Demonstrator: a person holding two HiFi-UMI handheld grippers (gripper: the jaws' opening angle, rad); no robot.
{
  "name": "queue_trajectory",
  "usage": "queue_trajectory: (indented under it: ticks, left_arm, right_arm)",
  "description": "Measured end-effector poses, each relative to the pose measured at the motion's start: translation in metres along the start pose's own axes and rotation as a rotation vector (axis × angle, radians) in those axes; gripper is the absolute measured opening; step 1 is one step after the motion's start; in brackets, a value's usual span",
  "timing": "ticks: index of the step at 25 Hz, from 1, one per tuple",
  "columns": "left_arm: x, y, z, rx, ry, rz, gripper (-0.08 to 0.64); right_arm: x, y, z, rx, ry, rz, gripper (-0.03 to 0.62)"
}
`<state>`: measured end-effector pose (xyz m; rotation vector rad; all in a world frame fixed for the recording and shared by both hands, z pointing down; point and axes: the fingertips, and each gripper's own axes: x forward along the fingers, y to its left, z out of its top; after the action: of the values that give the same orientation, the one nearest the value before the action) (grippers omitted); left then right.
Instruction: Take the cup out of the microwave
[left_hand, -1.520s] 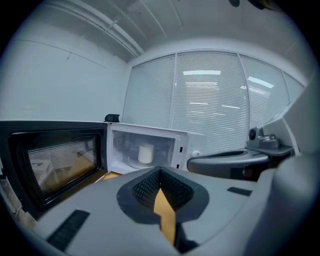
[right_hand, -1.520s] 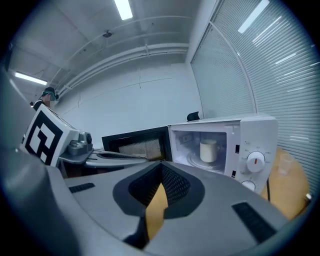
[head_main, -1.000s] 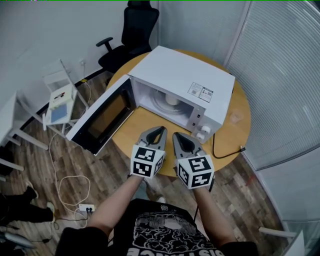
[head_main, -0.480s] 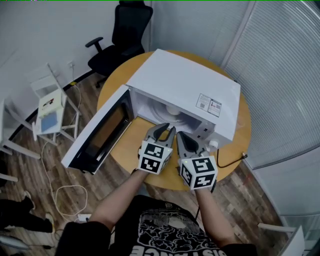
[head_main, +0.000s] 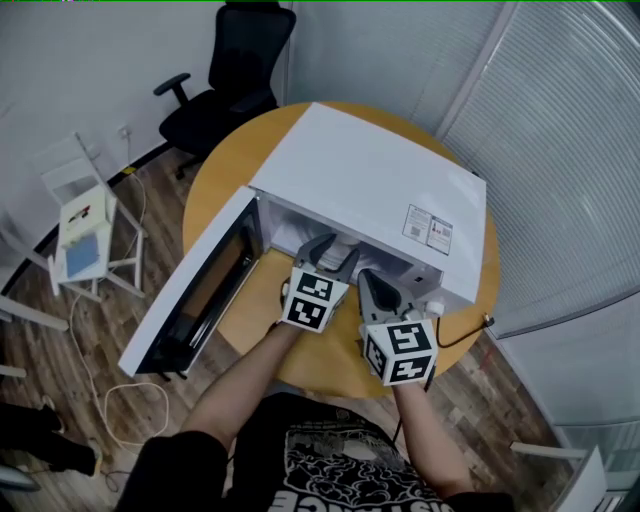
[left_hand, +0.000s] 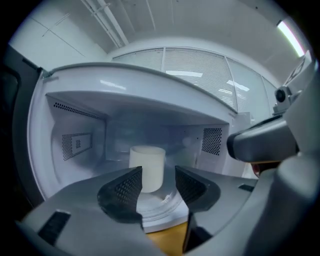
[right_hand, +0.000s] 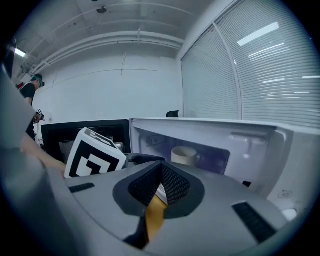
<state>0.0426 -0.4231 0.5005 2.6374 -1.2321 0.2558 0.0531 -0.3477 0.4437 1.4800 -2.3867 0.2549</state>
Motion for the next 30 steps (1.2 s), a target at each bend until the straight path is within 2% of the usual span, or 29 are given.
queue_trajectory:
  ticks: [6,14,19,25,30]
  left_arm:
    - [0.024,0.011,-0.009,0.010,0.019,-0.034,0.276]
    - [0.050,0.022,-0.008,0.030,0.010,-0.013,0.392]
    - [0.062,0.024,-0.009,0.036,0.052,-0.016,0.457]
    - [0.072,0.032,-0.012,0.046,0.115,0.017,0.483]
    - [0.078,0.031,-0.008,0.067,0.109,0.042,0.482]
  right_arm:
    - [0.015,-0.005,-0.008,0.002,0.024,-0.015,0.015]
    - [0.028,-0.015,-0.014,0.018,0.040,-0.032,0.015]
    - [0.031,-0.022,-0.016,0.031,0.026,-0.049,0.015]
    - [0.031,-0.029,-0.015,0.041,0.002,-0.067,0.015]
    - [0.032,-0.027,-0.019,0.042,0.017,-0.061,0.015]
